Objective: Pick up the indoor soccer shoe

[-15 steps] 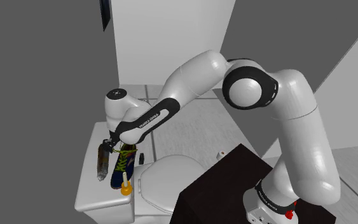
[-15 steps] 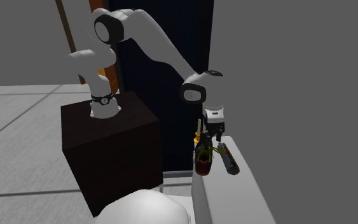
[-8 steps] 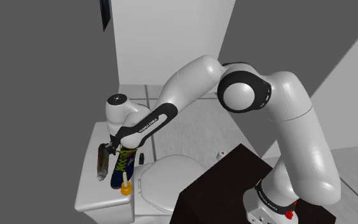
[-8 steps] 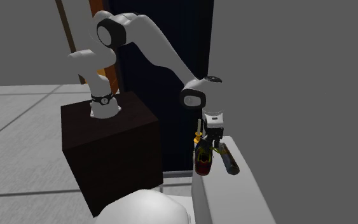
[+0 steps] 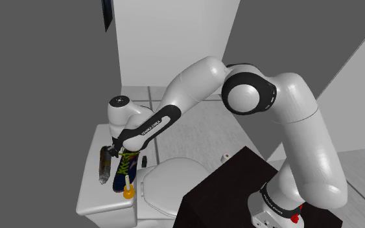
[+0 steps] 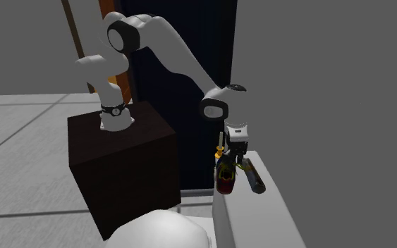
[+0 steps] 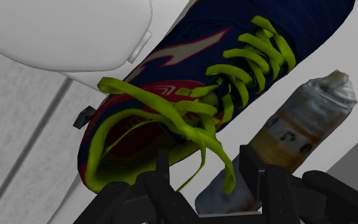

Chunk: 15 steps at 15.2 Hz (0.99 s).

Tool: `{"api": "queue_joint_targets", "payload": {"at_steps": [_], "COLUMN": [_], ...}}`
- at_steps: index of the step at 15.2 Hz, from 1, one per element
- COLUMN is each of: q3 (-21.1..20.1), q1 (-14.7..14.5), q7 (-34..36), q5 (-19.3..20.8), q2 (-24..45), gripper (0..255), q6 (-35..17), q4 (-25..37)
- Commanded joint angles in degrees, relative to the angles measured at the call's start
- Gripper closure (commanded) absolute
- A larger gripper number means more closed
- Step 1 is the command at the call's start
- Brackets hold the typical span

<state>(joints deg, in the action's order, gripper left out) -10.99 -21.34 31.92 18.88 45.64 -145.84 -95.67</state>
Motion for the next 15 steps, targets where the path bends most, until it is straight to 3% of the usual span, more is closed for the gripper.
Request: {"api": "queue_joint_targets", "payload": {"at_steps": [1, 15], "q3": [0.0, -2.1], "q1": [0.0, 1.5], "q7": [0.0, -1.7], "q5": [0.0, -2.1], "q2": [0.1, -7.9], "gripper": [255, 255], "q6": [0.0, 6.2], "q4": [0.0, -1.7]}}
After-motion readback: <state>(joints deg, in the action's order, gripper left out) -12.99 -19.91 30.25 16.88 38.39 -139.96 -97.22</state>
